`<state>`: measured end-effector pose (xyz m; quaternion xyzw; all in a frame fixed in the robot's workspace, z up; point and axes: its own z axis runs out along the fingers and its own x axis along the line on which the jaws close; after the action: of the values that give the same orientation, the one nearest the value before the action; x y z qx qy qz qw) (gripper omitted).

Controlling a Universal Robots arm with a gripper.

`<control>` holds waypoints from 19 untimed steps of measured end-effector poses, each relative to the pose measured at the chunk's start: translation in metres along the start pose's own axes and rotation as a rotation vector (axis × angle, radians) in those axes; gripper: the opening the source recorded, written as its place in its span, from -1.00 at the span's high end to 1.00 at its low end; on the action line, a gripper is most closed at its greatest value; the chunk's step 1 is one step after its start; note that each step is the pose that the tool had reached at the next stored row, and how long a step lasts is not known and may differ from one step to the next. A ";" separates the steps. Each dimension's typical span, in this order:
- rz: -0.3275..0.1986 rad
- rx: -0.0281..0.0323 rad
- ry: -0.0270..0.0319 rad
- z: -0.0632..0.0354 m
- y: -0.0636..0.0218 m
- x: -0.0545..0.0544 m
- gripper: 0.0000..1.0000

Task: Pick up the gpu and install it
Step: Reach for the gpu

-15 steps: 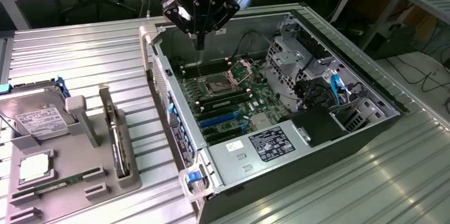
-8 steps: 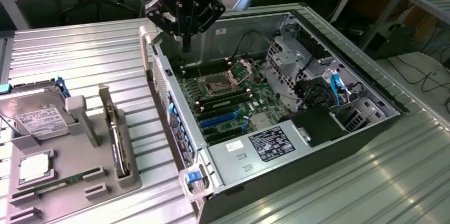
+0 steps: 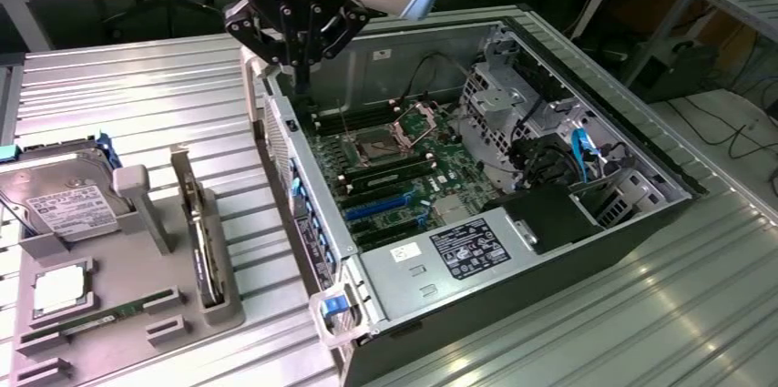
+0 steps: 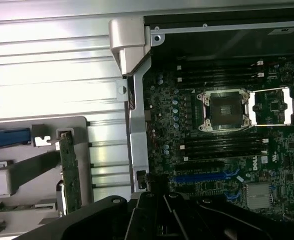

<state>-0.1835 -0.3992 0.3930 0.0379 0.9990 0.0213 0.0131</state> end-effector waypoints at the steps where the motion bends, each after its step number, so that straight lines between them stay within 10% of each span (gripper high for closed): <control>1: 0.000 0.0000 0.0000 0.0000 -0.0006 0.001 0.79; 19: -0.033 -0.0029 0.0016 0.0034 -0.0200 0.007 0.79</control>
<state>-0.1917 -0.4185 0.3885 0.0213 0.9994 0.0225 0.0127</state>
